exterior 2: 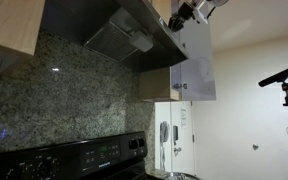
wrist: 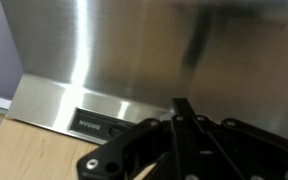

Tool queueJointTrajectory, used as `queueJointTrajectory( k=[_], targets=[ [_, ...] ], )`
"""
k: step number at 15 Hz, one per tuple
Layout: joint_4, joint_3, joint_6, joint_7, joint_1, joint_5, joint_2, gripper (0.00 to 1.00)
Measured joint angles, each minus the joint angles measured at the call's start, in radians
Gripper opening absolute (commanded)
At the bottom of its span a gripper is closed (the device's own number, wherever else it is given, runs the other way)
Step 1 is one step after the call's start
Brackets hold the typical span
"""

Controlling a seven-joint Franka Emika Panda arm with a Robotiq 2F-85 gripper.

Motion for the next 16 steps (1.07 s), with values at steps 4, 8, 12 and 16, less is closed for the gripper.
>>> queueJointTrajectory(
  k=[4,8,12,16],
  targets=[
    [-0.187,-0.043,0.001,-0.076,-0.042,0.056,-0.153,0.01],
    [-0.366,-0.243,0.002,-0.135,0.027,0.058,-0.325,0.01],
    [-0.538,-0.393,0.001,-0.227,0.091,0.032,-0.498,0.01],
    [-0.69,-0.438,-0.007,-0.284,0.164,-0.016,-0.61,0.01]
  ],
)
